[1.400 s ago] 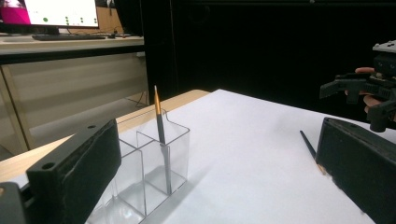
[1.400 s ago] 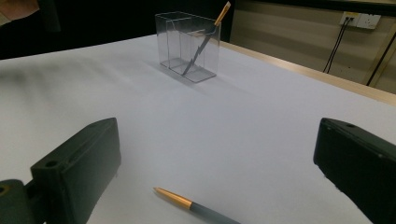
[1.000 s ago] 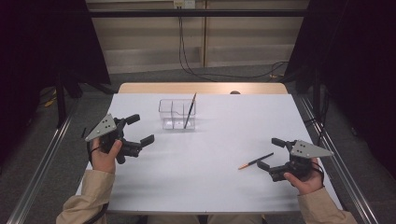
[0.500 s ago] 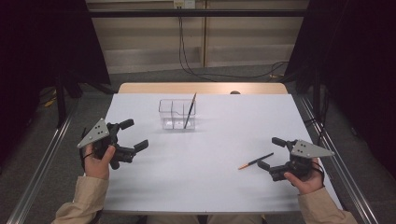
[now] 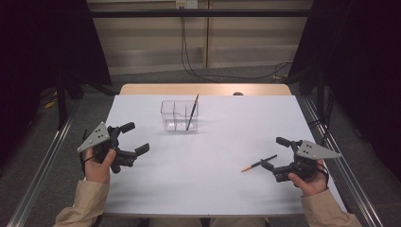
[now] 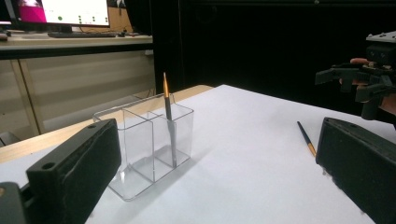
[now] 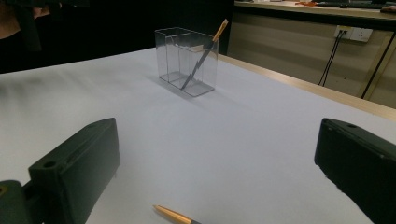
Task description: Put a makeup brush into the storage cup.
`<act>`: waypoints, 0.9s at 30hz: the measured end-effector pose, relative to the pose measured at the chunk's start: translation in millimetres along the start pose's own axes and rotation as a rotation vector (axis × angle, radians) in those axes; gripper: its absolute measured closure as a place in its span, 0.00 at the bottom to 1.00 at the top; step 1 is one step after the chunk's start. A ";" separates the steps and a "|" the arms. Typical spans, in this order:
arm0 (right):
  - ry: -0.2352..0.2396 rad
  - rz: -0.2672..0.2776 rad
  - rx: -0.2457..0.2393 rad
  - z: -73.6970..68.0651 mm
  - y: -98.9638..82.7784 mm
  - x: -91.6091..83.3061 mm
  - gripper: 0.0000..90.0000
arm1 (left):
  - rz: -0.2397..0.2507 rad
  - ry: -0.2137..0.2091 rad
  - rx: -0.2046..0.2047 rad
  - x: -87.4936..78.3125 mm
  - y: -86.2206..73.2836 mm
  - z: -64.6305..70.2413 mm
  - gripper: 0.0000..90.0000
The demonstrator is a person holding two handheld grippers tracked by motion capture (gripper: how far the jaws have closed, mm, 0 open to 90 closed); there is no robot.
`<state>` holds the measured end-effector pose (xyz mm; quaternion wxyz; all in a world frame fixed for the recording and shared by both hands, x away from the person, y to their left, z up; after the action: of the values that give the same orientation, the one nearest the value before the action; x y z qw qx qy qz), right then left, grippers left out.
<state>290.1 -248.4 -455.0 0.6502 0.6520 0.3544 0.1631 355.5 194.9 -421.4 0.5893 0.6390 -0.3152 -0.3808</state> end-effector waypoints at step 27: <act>-0.013 0.061 0.018 13.2 24.0 20.8 0.00 | 0.001 -0.012 0.001 3.5 -1.1 1.5 0.00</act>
<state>319.4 -241.7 -438.3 0.6412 0.6695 0.3316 0.1752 355.9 191.2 -422.9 0.5875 0.6367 -0.3192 -0.3842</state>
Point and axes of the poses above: each handheld gripper's, and its own axes: x roughly forward along the jaws, y roughly out of its top, z roughly to its right, the point moved 7 cm from there along x, roughly forward along the jaws, and after that the axes turned 5 degrees about x, right-handed, at the moved point
